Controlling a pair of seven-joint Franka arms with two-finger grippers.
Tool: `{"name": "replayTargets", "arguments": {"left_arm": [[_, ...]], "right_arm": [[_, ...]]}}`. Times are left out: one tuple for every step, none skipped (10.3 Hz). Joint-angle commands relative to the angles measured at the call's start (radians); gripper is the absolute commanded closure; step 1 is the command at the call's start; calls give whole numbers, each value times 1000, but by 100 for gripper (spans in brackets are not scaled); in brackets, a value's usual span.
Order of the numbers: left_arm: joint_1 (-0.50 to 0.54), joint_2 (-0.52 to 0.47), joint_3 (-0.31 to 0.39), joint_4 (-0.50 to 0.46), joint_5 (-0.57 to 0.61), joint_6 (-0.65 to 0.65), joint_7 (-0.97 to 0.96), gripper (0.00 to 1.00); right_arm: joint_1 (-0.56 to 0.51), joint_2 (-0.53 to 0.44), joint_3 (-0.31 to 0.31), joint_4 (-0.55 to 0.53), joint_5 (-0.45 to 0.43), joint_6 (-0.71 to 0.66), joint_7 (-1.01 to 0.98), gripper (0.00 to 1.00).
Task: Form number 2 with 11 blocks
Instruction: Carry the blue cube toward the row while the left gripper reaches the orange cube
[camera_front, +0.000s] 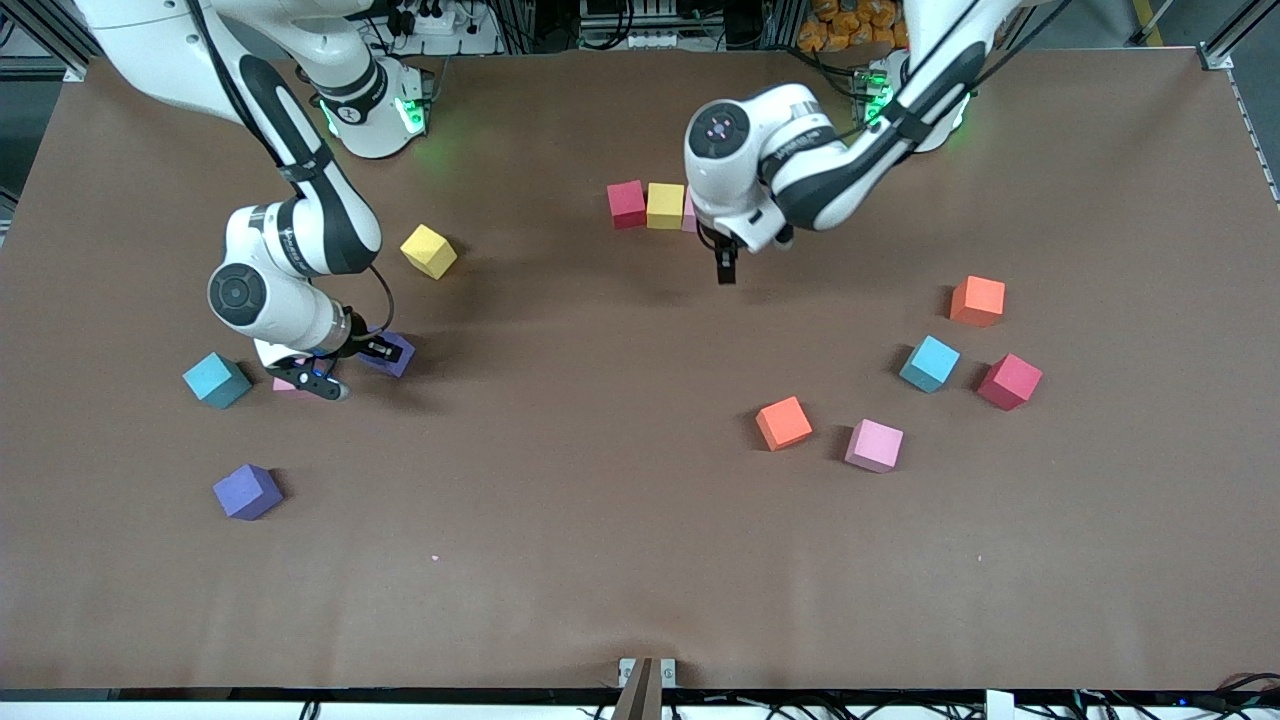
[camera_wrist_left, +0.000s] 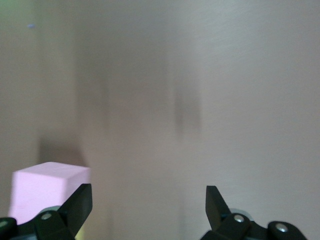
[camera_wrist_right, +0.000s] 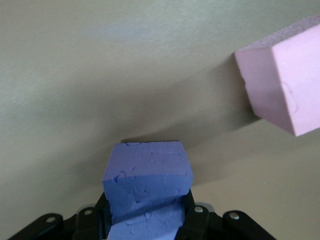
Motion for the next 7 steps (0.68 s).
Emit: {"name": "replayTargets", "arguments": {"left_arm": [[-16,58,76,117,33,-28,184,0],[-11,62,91,138,35,-28,267,0],[-5,65,112,158,35,-26,362,0],[-5,71,145,177,33,-25,450,0],[-5,101,162,209,35,-25,543,0],[-10,136,172,244,36,-25,635,0],[-16,185,200,295,64,-25,724,0]], "right_arm": [[48,2,1,107,7,-129,7,90],[78,-1,2,118,7,-131,34,90],[114,2,7,132,7,-131,72,90],[149,7,31,150,8,-131,114,90],[187,15,65,185,8,-130,175,90],[229,42,97,226,4,-130,216,88],[267,76,120,285,2,-130,287,88]]}}
